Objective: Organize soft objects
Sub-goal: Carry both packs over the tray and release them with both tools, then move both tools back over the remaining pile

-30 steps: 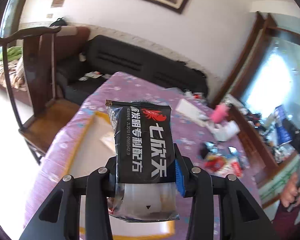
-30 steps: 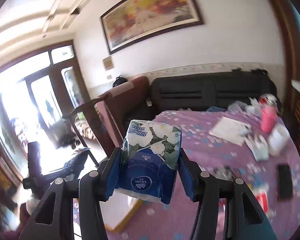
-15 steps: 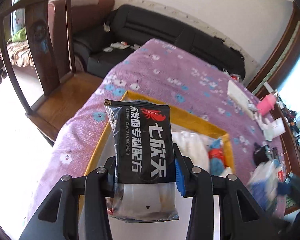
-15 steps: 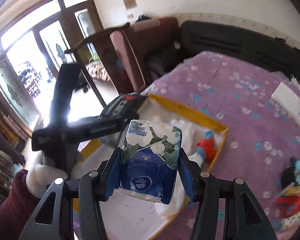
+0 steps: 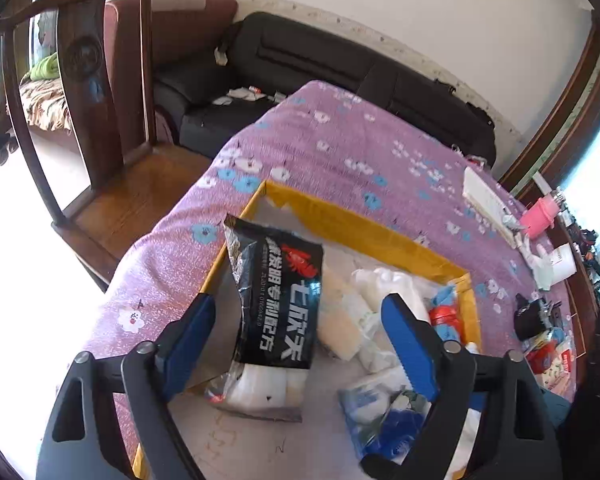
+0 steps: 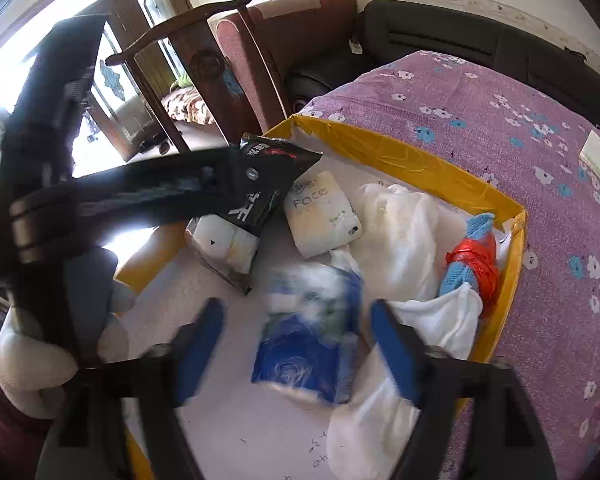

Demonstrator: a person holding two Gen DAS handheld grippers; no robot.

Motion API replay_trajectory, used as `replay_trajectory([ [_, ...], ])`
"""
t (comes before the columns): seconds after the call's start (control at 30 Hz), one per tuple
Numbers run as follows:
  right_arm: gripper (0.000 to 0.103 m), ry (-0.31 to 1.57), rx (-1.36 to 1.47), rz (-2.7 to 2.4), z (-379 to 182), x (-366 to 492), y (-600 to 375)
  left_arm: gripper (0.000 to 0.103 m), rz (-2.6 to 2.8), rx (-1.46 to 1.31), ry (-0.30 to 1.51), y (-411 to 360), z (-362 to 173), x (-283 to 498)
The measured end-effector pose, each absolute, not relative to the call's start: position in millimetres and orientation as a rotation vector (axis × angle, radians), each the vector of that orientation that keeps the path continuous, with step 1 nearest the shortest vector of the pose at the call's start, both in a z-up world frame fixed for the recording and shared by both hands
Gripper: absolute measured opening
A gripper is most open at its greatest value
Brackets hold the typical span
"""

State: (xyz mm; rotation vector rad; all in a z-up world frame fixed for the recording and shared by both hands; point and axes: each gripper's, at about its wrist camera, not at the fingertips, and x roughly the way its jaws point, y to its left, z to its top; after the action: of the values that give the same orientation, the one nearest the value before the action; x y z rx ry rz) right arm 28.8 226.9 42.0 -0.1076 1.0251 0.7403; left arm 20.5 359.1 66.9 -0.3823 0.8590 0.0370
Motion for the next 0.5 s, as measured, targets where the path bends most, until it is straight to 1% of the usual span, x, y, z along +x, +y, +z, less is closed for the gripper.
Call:
replay_trajectory([
  [0.07,0.087,1.016,-0.095,0.74,44.9,28.5,224.0,0.087,0.03,-0.393,0.844,358.6,72.7,15.6],
  [0.2,0.087,0.981,-0.084,0.735,61.6,20.4,212.2,0.088,-0.011,-0.404,0.8,352.2,89.4,0.2],
  [0.37,0.087,0.906,-0.071,0.715,89.5,-2.0,180.0,0.09,-0.166,-0.484,0.727,335.8,115.0,-26.5],
  [0.5,0.089,0.843,-0.055,0.684,107.3,-19.9,146.6,0.092,-0.212,-0.419,0.611,304.1,154.4,-64.0],
])
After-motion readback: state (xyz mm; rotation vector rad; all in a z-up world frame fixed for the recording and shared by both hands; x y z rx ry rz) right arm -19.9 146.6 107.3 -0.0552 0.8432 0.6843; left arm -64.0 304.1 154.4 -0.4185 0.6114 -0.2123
